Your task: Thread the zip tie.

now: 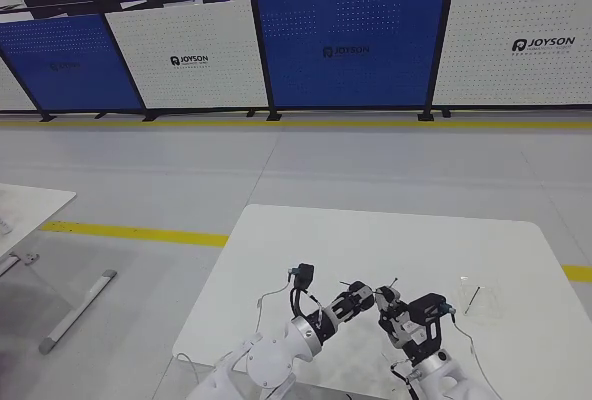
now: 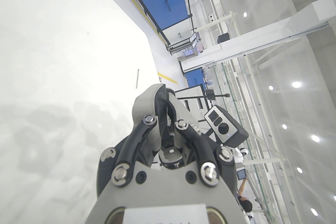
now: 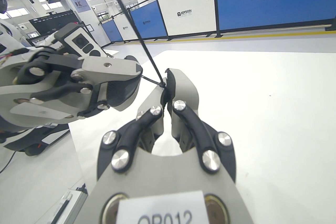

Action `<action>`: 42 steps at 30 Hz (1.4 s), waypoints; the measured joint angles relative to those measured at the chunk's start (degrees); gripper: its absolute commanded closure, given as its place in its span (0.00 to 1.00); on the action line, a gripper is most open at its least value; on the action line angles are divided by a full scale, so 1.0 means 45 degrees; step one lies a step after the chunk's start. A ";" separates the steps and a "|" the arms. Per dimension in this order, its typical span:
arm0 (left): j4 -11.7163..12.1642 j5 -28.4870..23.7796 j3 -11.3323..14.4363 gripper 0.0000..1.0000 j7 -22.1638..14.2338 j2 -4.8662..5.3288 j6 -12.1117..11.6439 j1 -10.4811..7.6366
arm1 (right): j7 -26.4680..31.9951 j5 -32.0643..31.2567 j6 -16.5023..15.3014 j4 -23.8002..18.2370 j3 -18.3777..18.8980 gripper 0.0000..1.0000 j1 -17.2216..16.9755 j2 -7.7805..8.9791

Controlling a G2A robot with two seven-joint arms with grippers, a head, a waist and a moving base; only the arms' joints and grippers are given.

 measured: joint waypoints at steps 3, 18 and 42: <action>0.0011 -0.0055 0.0007 1.00 0.0011 -0.0005 -0.0033 -0.0002 | 0.0005 0.0023 0.0009 0.0061 -0.0002 1.00 0.0008 0.0007; -0.0104 -0.0293 -0.0054 1.00 -0.0135 0.0011 -0.0528 0.0053 | 0.0120 0.0024 0.0150 0.0250 -0.0121 1.00 0.0113 0.0025; 0.0075 -0.0368 -0.0127 1.00 -0.0059 0.0023 -0.0444 0.0027 | -0.0193 0.0087 -0.0043 -0.0041 0.0095 0.74 -0.0185 0.0146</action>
